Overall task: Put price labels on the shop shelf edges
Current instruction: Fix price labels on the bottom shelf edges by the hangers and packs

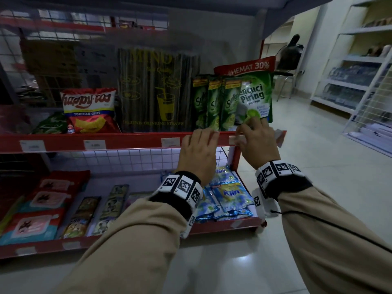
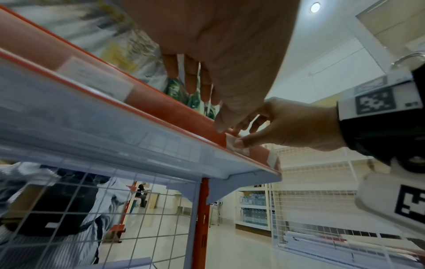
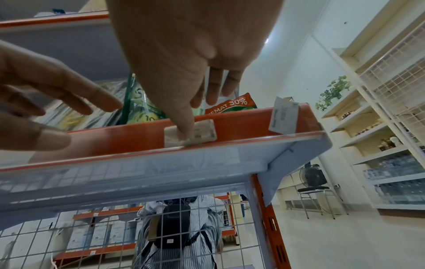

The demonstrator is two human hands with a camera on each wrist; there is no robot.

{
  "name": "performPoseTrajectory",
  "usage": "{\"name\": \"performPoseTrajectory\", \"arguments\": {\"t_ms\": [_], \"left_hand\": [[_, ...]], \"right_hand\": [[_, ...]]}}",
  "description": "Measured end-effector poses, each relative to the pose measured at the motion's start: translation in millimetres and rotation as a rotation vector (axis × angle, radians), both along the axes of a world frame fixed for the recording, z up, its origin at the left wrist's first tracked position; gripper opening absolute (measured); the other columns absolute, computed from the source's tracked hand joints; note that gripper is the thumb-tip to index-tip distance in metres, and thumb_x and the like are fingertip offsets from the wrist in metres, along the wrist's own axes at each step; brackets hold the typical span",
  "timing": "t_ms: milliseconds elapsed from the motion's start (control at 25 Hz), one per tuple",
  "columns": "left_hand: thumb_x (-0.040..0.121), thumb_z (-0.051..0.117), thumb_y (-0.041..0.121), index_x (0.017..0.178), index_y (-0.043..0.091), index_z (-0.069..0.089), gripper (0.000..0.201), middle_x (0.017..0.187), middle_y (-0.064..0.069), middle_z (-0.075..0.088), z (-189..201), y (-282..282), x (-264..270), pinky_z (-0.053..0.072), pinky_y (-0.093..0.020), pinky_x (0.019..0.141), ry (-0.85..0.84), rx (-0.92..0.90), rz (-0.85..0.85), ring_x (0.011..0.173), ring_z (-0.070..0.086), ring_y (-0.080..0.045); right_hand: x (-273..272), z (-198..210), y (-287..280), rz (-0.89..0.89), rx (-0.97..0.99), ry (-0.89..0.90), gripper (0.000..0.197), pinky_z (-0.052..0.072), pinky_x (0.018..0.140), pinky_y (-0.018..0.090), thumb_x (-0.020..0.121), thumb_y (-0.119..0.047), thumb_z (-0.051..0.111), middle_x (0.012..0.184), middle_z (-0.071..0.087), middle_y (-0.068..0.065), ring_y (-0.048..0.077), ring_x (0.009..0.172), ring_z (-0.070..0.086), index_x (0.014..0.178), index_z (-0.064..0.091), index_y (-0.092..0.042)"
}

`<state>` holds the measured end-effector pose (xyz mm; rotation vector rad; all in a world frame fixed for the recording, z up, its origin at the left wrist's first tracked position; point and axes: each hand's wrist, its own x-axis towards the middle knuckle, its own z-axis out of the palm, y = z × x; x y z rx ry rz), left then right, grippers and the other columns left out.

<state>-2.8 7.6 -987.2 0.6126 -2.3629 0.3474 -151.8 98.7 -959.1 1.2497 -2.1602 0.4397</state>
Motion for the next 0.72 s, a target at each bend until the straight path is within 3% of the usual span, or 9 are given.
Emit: {"name": "performPoseTrajectory", "arguments": {"t_ms": [160,320,560,720], "left_hand": [[0.083,0.057,0.030,0.136,0.018,0.040,0.057,0.134,-0.005,0.043,2.0,2.6,-19.8,0.031,-0.038,0.096,-0.070,-0.064,0.022,0.119,0.040,-0.026],[0.080,0.059,0.027,0.121,0.021,0.049,0.043,0.120,-0.004,0.048,3.9,4.9,-27.8,0.034,-0.038,0.087,-0.039,-0.037,0.049,0.108,0.044,-0.025],[0.085,0.055,0.031,0.118,0.021,0.050,0.034,0.120,-0.002,0.046,9.2,6.7,-39.2,0.032,-0.038,0.087,-0.005,0.071,0.078,0.109,0.040,-0.026],[0.087,0.053,0.031,0.116,0.022,0.052,0.030,0.120,-0.001,0.046,10.9,6.0,-37.1,0.030,-0.038,0.090,-0.017,0.055,0.074,0.109,0.040,-0.025]], "right_hand": [[-9.4,-6.0,1.0,0.154,-0.072,-0.065,0.017,0.041,0.084,0.042,0.082,0.000,0.057,0.104,0.059,0.017,0.033,0.100,0.049,0.098,0.063,-0.003],[-9.6,-9.4,0.6,0.223,-0.186,-0.092,0.018,0.044,0.077,0.039,0.077,0.003,0.061,0.099,0.061,0.016,0.033,0.094,0.053,0.093,0.064,-0.003],[-7.5,-17.0,-4.9,0.130,-0.077,-0.053,0.028,0.040,0.079,0.038,0.073,-0.004,0.057,0.101,0.060,0.013,0.031,0.096,0.046,0.100,0.061,-0.010],[-6.3,-14.0,-7.3,0.112,-0.092,-0.115,0.023,0.043,0.079,0.041,0.075,-0.010,0.056,0.105,0.053,0.016,0.031,0.097,0.045,0.098,0.060,-0.007]]}}
